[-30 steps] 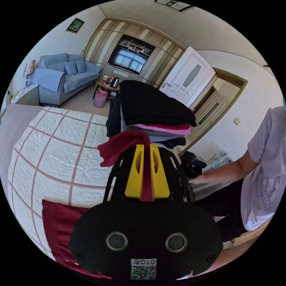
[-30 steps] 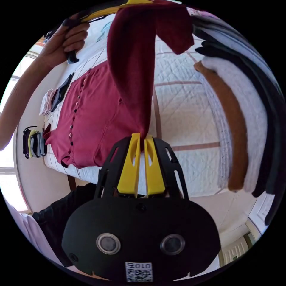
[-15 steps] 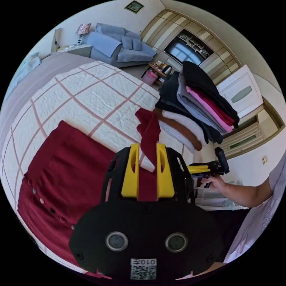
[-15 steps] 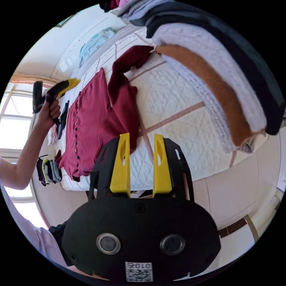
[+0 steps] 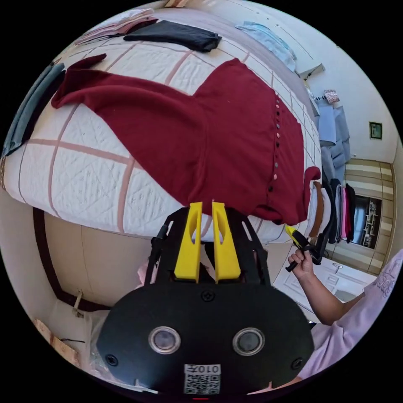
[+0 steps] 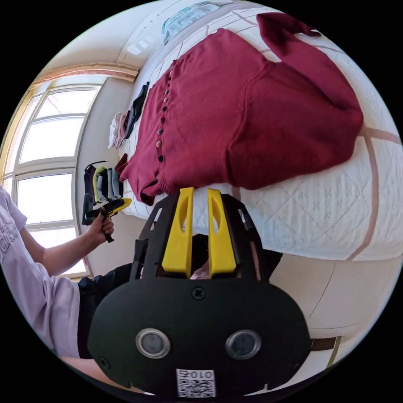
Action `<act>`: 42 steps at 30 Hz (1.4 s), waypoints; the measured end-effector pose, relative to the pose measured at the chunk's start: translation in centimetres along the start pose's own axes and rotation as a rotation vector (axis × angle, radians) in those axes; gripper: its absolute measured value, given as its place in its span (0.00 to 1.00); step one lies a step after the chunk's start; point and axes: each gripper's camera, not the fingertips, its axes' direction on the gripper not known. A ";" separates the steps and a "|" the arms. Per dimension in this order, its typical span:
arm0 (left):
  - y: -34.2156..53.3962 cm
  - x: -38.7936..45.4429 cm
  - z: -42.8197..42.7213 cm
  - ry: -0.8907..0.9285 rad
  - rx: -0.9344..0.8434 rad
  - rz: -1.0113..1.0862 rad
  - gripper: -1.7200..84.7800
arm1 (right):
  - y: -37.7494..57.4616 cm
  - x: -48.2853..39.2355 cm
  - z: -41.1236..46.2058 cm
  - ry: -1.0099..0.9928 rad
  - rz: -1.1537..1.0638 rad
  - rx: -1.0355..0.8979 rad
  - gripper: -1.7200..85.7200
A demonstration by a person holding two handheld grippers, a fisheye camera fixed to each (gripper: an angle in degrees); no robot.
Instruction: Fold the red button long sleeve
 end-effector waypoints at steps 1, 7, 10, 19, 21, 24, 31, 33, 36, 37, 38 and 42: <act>-0.4 0.0 0.6 -0.001 -0.029 0.042 0.07 | -0.8 -0.5 0.3 0.022 -0.008 -0.018 0.09; -3.7 1.6 -0.6 0.214 0.060 0.138 0.06 | -5.7 -4.6 -1.6 0.080 -0.084 0.002 0.08; -7.1 2.9 -2.7 0.129 0.139 0.237 0.07 | -8.9 -4.7 -1.6 0.159 -0.093 0.042 0.09; -4.0 5.5 -5.3 0.038 -0.064 0.554 0.09 | -13.3 -4.8 -0.7 0.312 -0.181 -0.056 0.11; -2.0 3.1 -4.9 0.149 -0.118 0.402 0.09 | -11.1 -5.5 -2.8 0.306 -0.166 0.021 0.10; 0.7 -1.5 -3.7 0.288 -0.145 0.121 0.09 | -7.4 -4.3 -3.2 0.228 -0.024 -0.014 0.11; 2.9 -5.7 -1.5 0.517 -0.053 -0.210 0.09 | -3.0 1.5 0.4 -0.174 0.309 0.048 0.13; 3.1 -5.1 -1.7 0.500 -0.054 -0.179 0.09 | -2.6 1.3 0.2 -0.200 0.305 0.099 0.13; 3.2 -5.2 -2.6 0.564 -0.007 -0.167 0.08 | -0.4 0.6 -1.3 -0.237 0.268 0.252 0.11; 2.9 -5.0 -3.0 0.606 0.013 -0.150 0.08 | 0.2 0.6 -1.1 -0.239 0.272 0.228 0.11; 2.7 -4.8 -3.2 0.622 0.016 -0.142 0.08 | 0.4 0.5 -0.4 -0.225 0.275 0.162 0.11; 0.5 -2.9 -5.9 0.647 0.085 -0.047 0.08 | -0.6 0.0 2.5 -0.257 0.213 0.014 0.11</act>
